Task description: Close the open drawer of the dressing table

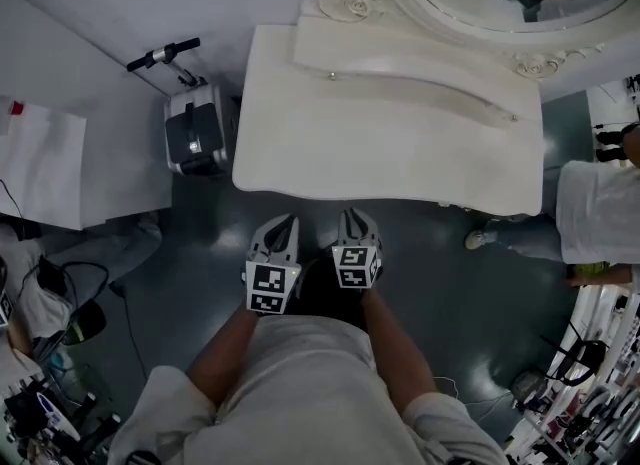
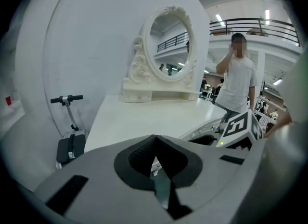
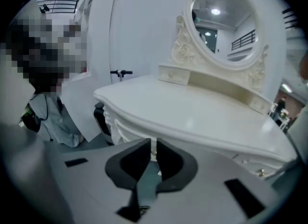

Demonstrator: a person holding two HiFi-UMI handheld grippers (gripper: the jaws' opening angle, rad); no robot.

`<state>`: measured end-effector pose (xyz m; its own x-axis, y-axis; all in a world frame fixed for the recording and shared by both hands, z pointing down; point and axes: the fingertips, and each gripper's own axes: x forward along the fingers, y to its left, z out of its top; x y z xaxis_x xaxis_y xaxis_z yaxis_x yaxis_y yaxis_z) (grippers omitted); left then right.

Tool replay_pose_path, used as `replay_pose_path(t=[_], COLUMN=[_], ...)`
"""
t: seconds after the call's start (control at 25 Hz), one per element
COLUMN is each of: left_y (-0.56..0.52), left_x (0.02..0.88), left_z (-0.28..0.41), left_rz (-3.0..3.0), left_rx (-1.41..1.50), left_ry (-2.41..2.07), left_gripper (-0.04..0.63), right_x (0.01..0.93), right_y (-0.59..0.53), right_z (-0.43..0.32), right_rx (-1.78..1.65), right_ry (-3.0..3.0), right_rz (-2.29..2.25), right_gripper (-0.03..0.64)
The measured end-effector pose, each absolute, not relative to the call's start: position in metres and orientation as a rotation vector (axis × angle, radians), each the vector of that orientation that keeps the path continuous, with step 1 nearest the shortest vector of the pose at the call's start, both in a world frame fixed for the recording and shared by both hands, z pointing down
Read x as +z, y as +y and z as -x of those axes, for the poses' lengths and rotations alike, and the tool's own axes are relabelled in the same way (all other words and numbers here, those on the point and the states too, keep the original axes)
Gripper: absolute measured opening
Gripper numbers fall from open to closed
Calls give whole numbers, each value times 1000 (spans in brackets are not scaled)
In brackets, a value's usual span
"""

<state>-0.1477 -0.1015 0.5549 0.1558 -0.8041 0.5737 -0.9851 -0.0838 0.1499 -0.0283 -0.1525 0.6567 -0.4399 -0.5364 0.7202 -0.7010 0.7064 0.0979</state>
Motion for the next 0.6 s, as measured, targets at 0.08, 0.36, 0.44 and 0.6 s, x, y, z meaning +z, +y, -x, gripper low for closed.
replay_pose_path(t=[0.08,0.36,0.44,0.6], left_y=[-105,-122,-127,-135], left_x=[544,499,487,468], left_z=[146,130,124,111], left_rz=[-1957,-2054,-2079,-2136], left_rx=[451,351,329,307], left_ry=[-1710,-1770,-1774,-1772], left_gripper=[8,8,8,8], right_x=[628,525,502,465], right_y=[-152,-156,-161,-164], right_z=[29,31,30,28], right_rx=[253,174,152,110], right_ry=[-2206,-2378,-2415,-2478], right_rz=[-987,-1113,-1149,-1204], right_gripper=[20,15,15,15])
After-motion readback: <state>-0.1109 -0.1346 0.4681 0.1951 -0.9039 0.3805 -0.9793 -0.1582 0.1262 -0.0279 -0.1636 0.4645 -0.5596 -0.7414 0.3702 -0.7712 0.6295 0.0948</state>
